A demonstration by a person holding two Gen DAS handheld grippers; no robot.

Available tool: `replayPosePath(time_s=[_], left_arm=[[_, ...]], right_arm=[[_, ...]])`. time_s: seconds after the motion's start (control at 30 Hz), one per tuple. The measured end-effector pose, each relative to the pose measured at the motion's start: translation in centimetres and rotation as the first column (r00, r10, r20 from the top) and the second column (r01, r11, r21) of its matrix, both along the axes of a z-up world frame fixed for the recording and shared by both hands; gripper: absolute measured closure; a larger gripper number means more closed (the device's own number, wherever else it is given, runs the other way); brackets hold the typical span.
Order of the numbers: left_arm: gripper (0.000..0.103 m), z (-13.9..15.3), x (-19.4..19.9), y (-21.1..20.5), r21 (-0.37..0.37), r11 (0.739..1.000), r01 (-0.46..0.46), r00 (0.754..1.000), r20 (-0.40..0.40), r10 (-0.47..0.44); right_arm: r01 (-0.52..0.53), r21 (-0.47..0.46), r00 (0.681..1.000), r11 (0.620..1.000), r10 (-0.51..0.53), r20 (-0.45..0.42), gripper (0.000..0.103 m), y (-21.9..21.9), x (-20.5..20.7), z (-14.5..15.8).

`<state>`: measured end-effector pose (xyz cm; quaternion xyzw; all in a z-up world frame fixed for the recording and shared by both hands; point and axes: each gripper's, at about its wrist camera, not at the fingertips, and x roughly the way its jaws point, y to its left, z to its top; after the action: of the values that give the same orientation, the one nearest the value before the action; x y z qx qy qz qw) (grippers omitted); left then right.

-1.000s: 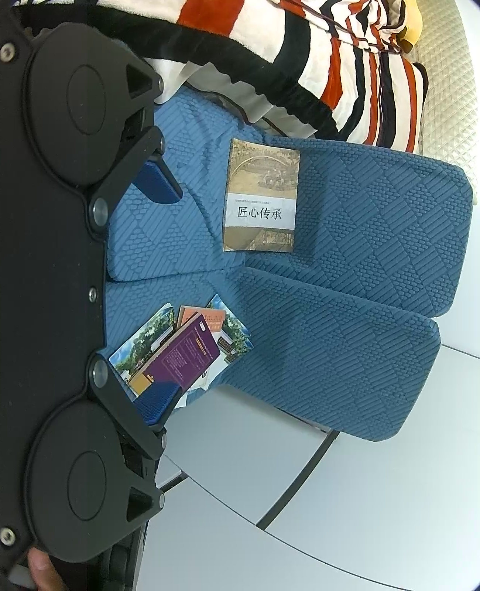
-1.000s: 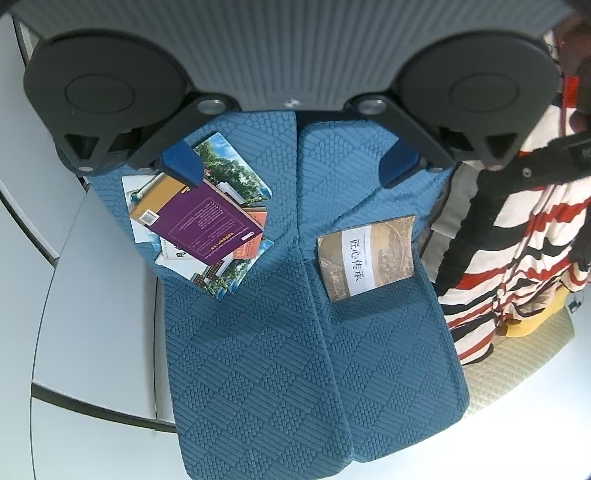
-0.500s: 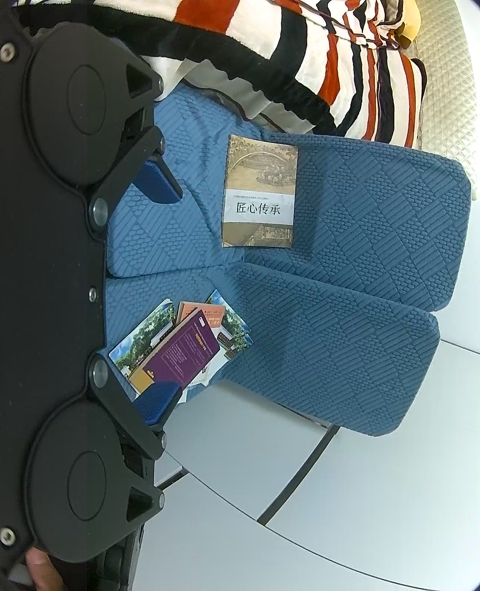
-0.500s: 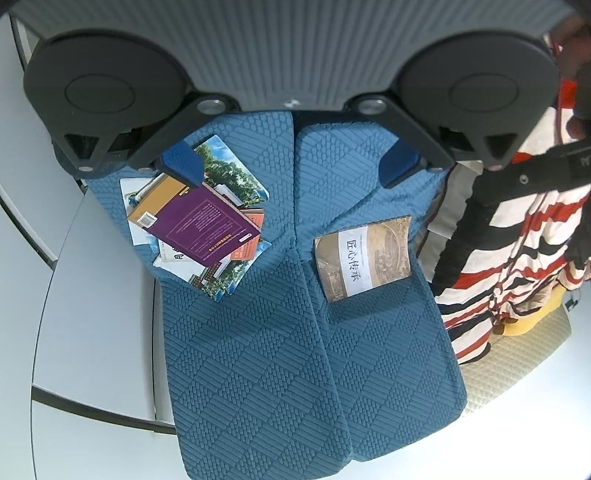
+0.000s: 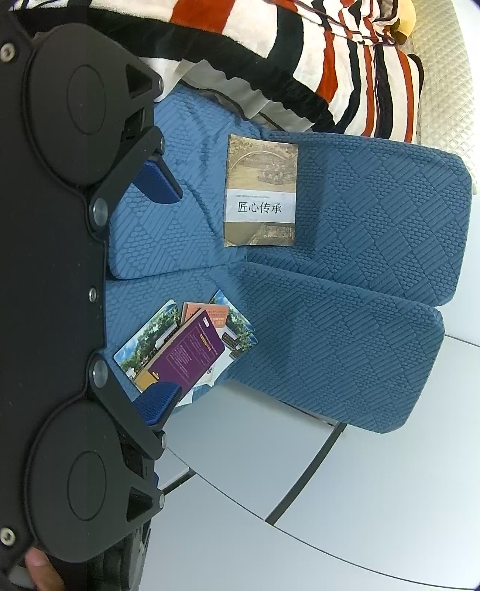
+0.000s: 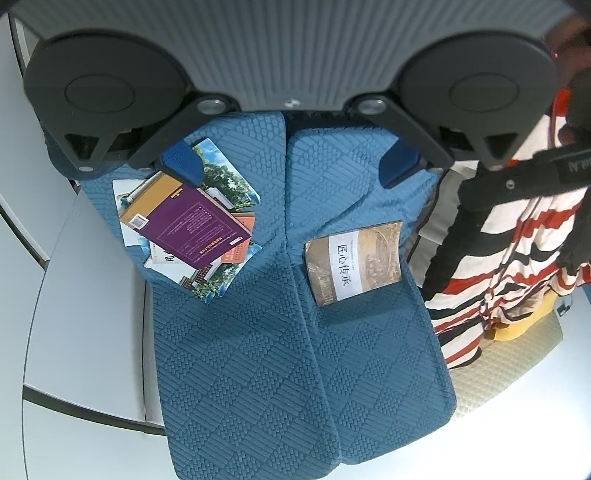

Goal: Organize objects

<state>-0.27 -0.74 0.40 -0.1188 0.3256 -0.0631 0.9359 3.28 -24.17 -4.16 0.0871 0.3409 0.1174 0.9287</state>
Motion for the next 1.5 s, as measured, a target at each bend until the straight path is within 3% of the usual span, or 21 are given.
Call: replayPosePath(time_s=[0.87,1.5], left_arm=[[0.0,-2.9,3.1,0.6,-0.028,0.999,-0.035,0.999,-0.023,0.035],[0.0,-8.3,9.5,3.3,-0.049,0.995,-0.091,0.995,-0.042,0.089]], right_arm=[[0.026,0.004,1.0,1.0,-0.026,-0.007,0.0,-0.1,2.6,-1.9],[0.001,-0.019,0.999,1.0,-0.002,-0.052,0.0,1.8,8.4,-6.5]])
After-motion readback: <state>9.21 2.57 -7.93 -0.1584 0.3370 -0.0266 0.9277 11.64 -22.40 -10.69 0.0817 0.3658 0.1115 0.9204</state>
